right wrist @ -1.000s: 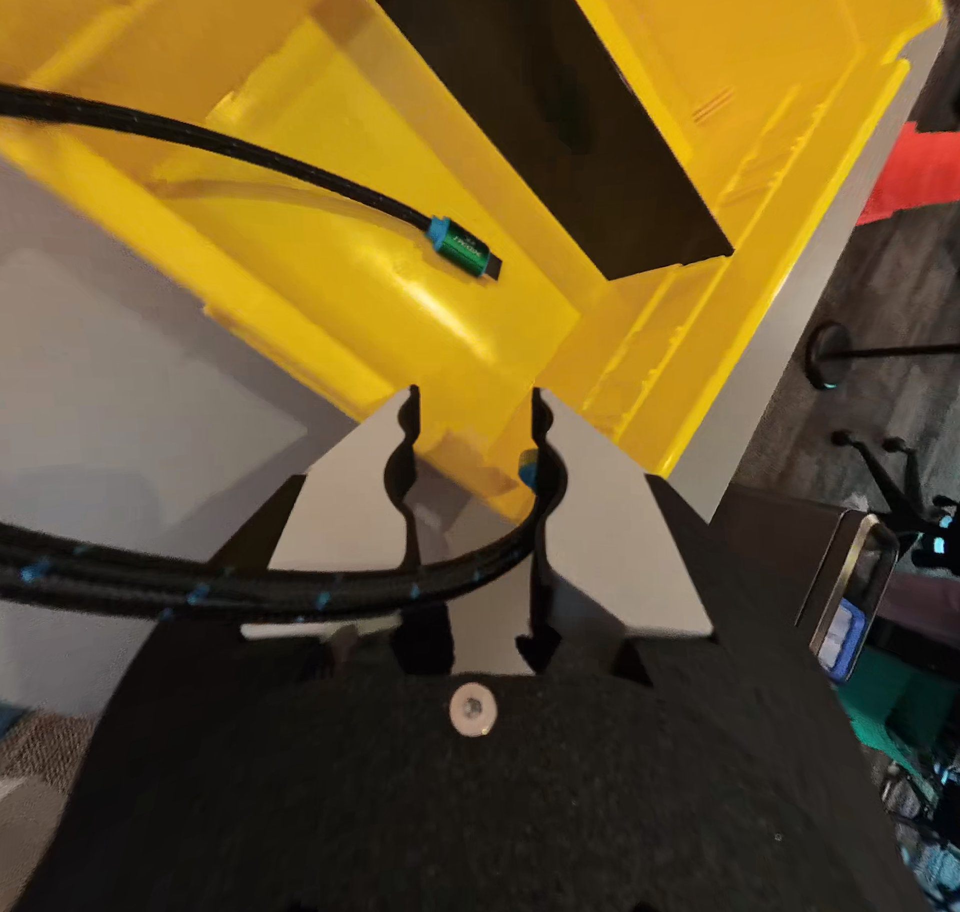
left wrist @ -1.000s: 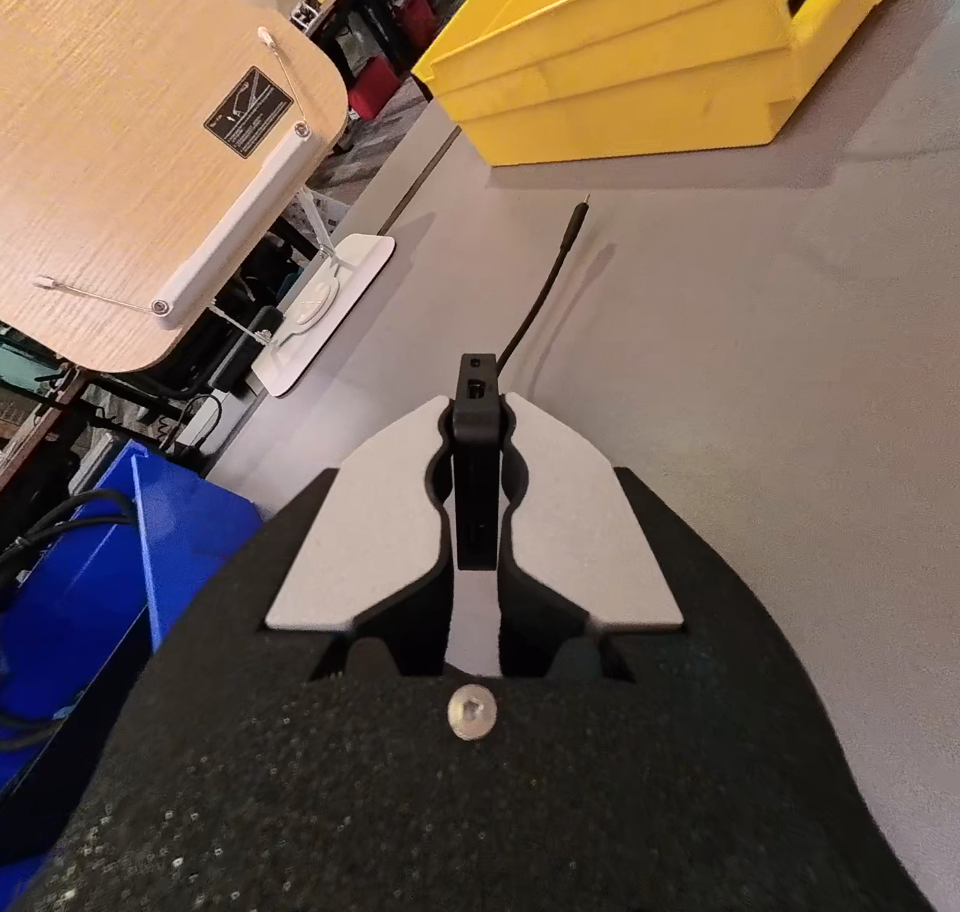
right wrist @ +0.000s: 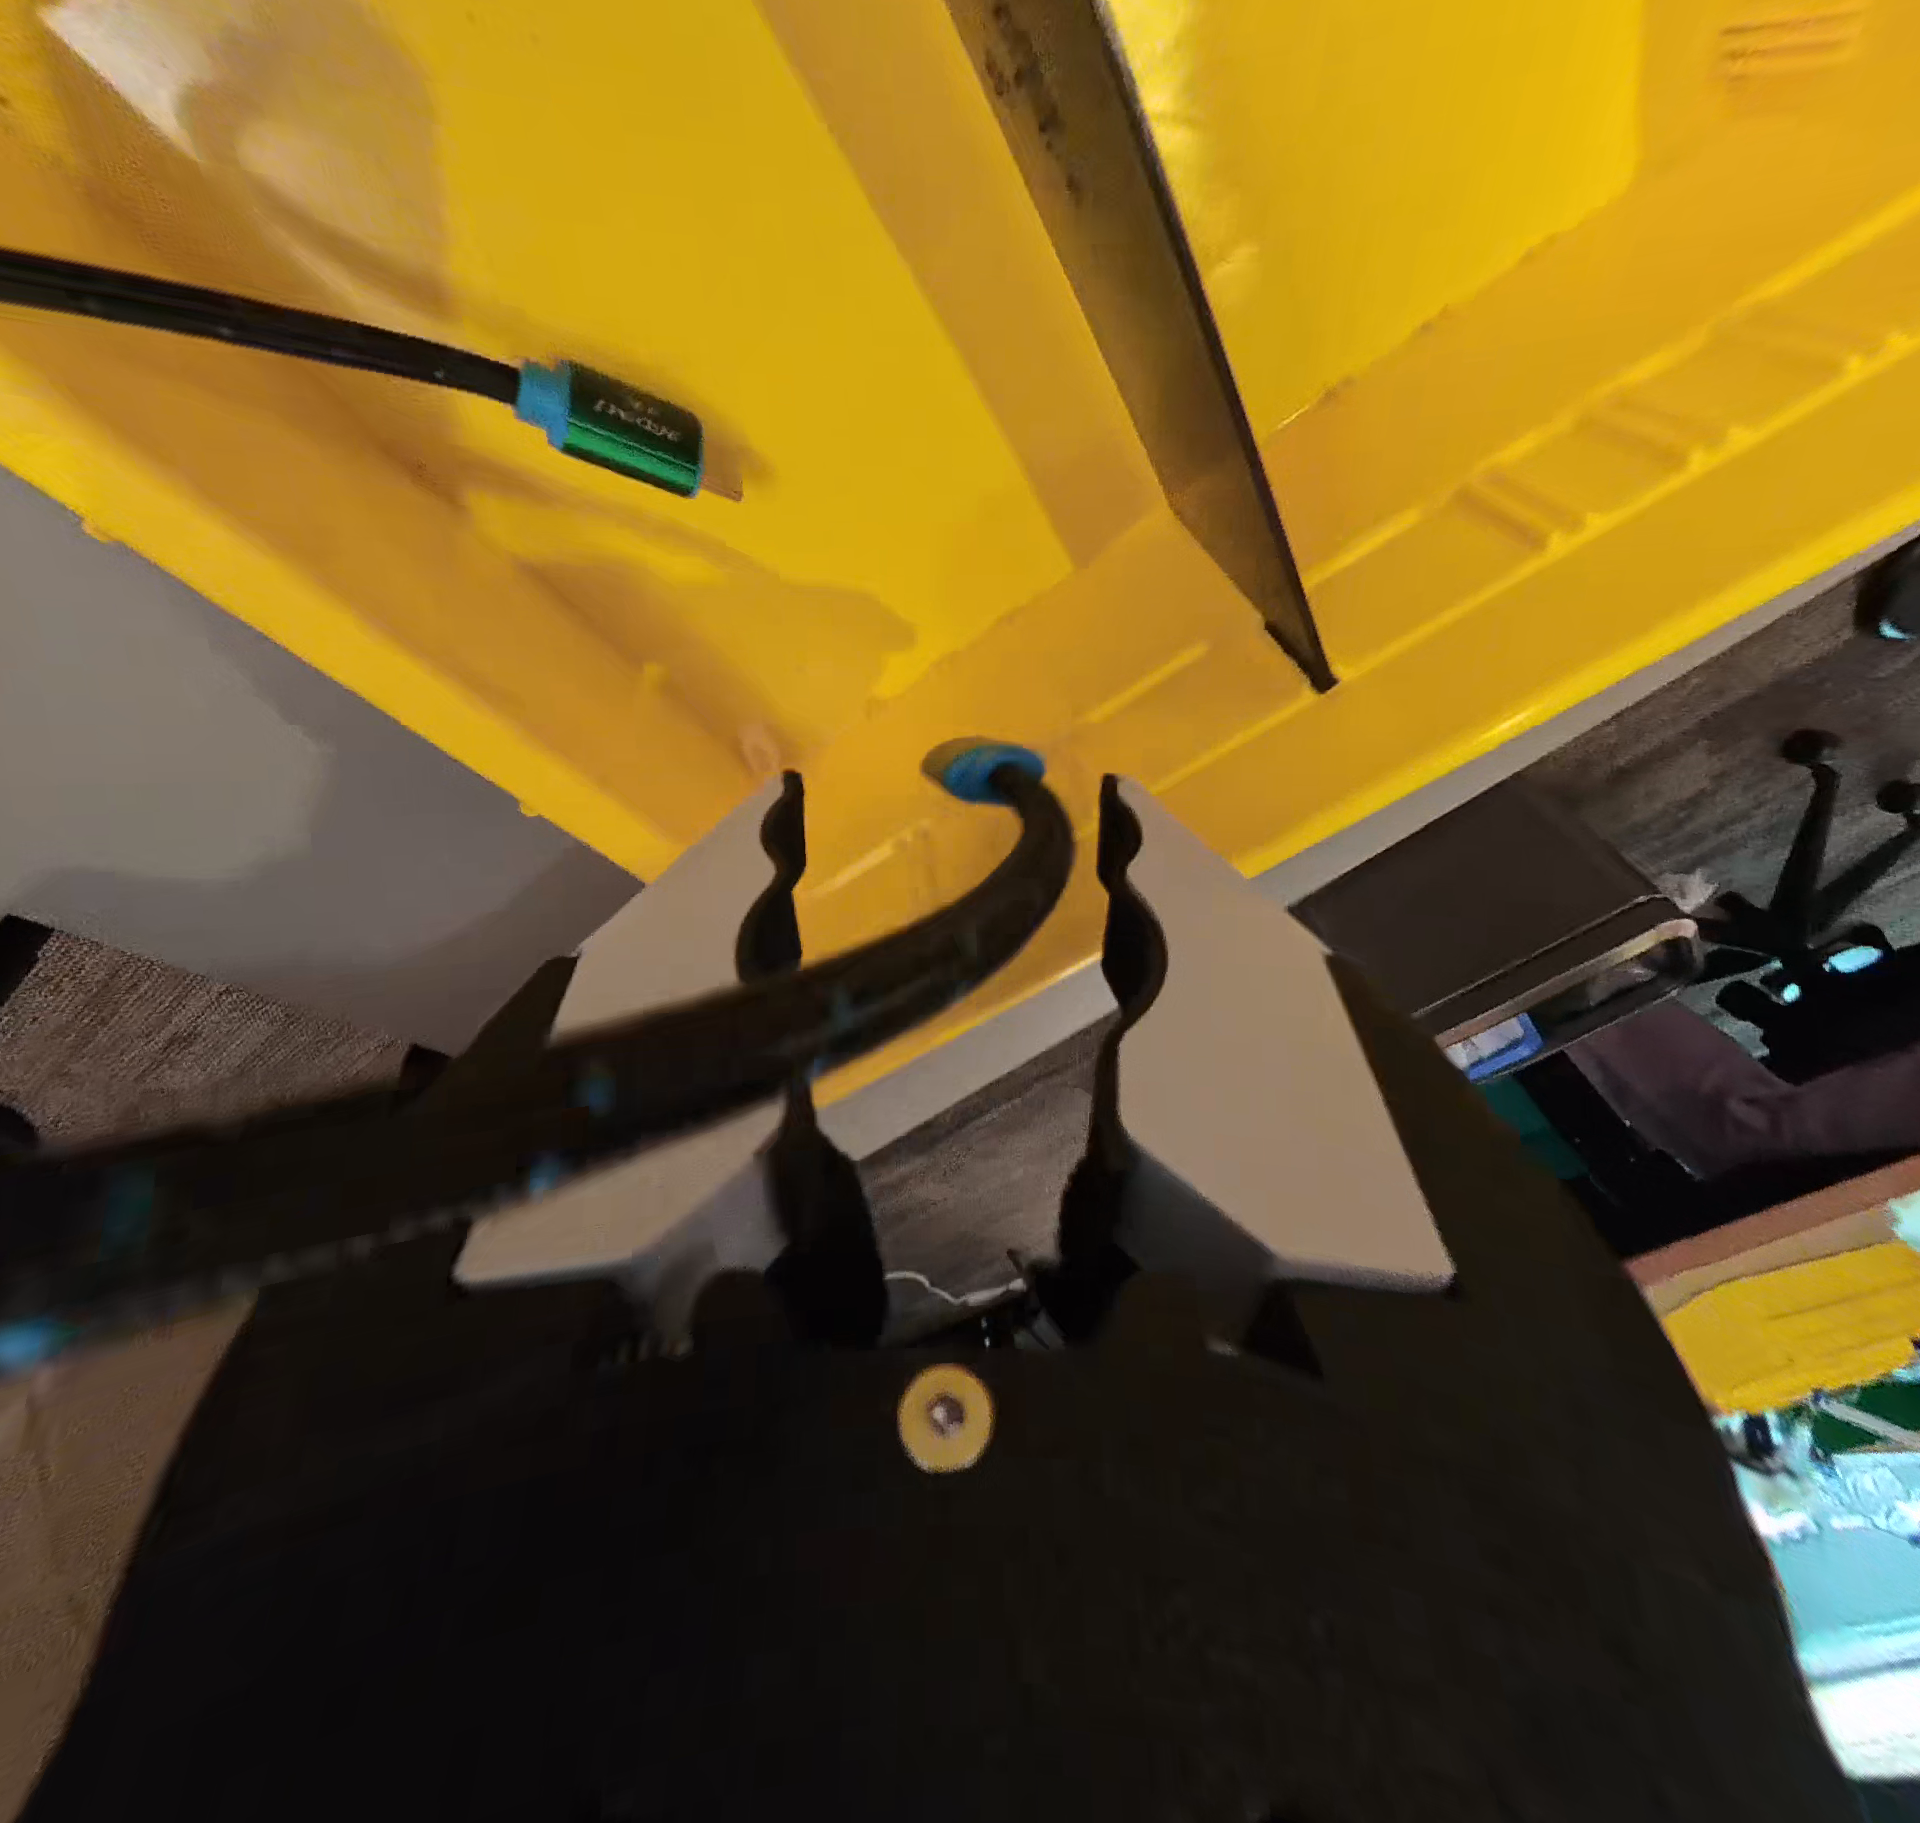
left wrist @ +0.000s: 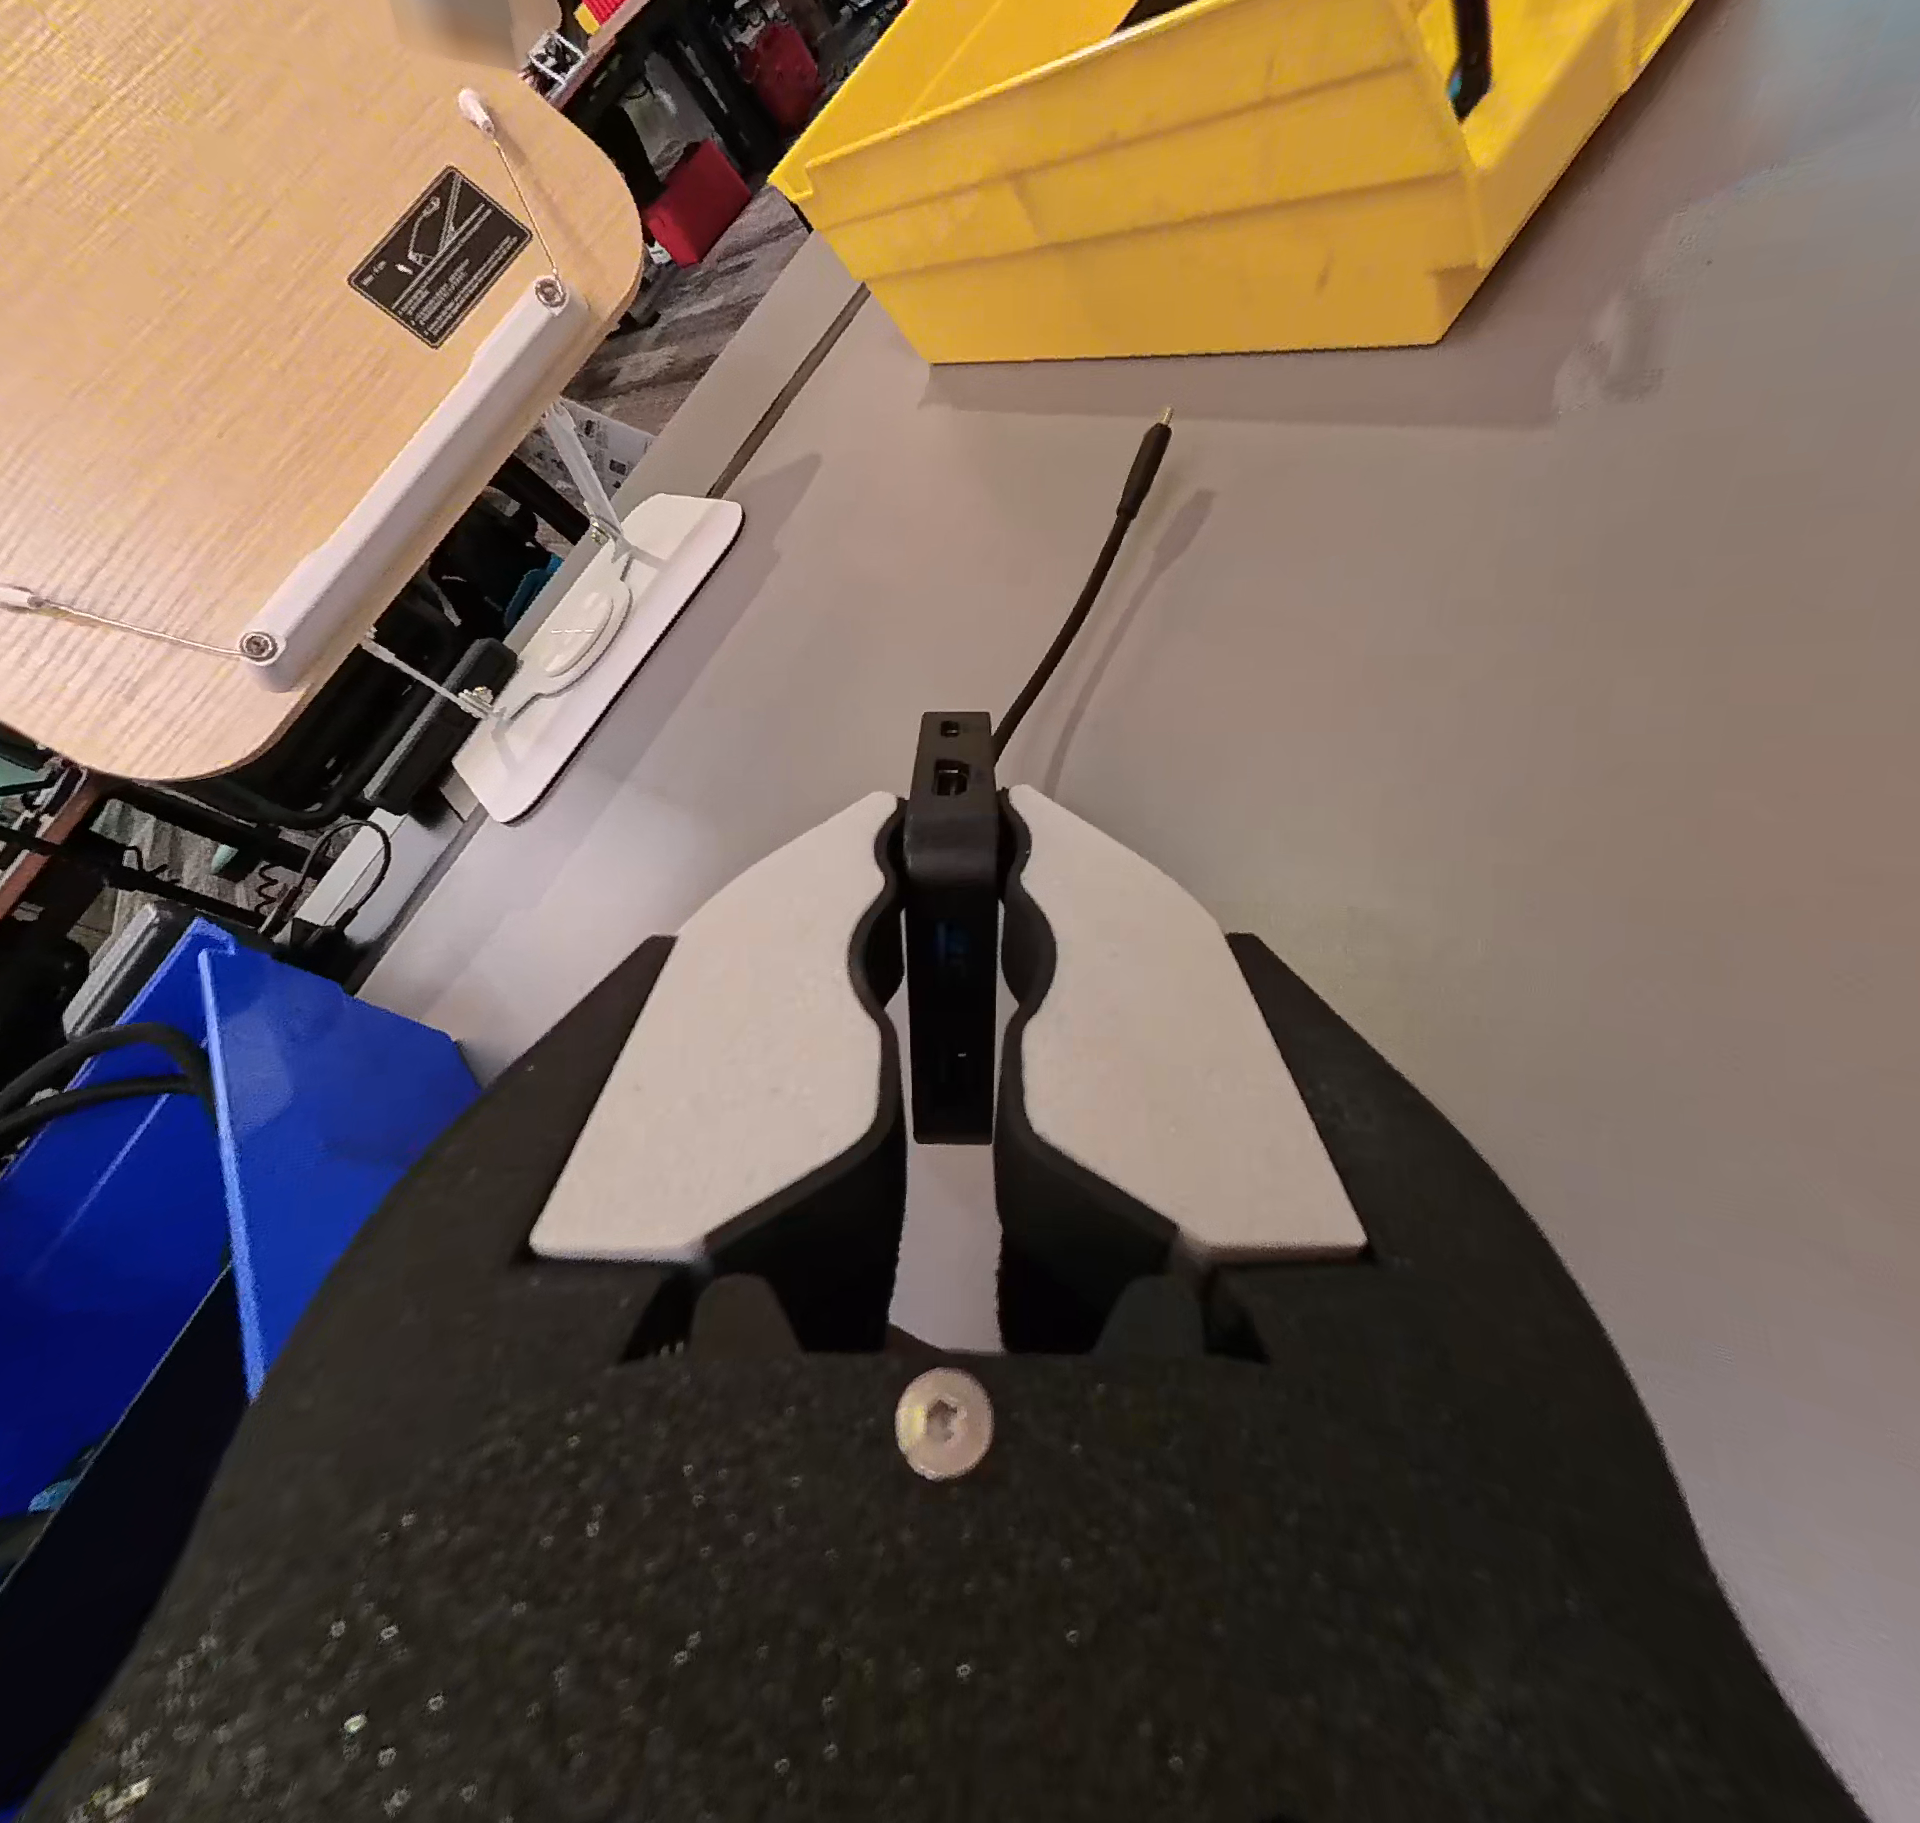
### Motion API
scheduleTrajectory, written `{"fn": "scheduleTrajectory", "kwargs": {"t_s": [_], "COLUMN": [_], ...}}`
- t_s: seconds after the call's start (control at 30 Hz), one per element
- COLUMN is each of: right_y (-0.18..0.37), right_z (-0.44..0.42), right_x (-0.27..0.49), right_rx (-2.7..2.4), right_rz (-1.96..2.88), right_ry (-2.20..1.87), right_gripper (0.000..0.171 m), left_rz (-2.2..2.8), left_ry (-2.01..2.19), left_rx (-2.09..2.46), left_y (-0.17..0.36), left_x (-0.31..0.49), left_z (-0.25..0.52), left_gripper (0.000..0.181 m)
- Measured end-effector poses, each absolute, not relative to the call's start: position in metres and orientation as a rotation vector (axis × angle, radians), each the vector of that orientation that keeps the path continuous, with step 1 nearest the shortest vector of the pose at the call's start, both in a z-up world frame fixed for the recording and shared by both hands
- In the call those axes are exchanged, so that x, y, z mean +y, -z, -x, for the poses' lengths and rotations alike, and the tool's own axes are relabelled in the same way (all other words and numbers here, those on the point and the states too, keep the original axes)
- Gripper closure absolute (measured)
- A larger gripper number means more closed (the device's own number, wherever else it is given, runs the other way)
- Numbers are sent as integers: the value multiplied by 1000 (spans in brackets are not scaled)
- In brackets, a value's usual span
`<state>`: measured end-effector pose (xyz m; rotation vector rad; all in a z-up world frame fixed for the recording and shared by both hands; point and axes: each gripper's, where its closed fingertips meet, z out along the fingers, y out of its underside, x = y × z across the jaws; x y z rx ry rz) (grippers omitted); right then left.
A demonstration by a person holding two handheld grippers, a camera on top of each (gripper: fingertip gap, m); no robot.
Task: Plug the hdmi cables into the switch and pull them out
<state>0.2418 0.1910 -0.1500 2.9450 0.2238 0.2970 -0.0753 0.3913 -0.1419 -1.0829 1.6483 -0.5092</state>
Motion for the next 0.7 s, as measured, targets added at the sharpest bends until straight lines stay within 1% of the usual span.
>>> {"fn": "scheduleTrajectory", "kwargs": {"t_s": [0.17,0.3,0.43,0.53,0.57,0.63,0.67,0.7], "right_y": [145,121,123,135,135,133,134,139], "right_z": [-243,-253,-246,-253,-261,-277,-281,-280], "right_x": [184,208,233,242,242,243,245,248], "right_rx": [213,158,98,87,102,144,164,171], "right_rz": [-3081,-3340,-3540,-3551,-3516,-3437,-3422,-3434], "right_ry": [-281,-526,-649,-744,-835,-983,-978,-907], "right_gripper": [112,120,123,125,126,133,134,138], "left_rz": [1090,1094,1080,1060,1052,1034,1028,1026], "left_ry": [520,523,519,515,511,506,505,503], "left_rx": [1649,1655,1669,1681,1684,1692,1697,1701], "left_y": [144,145,147,147,147,147,147,148], "left_x": [394,395,390,385,384,381,380,380], "left_z": [79,78,74,73,73,72,72,72], "left_gripper": [167,167,167,168,168,168,168,168]}}
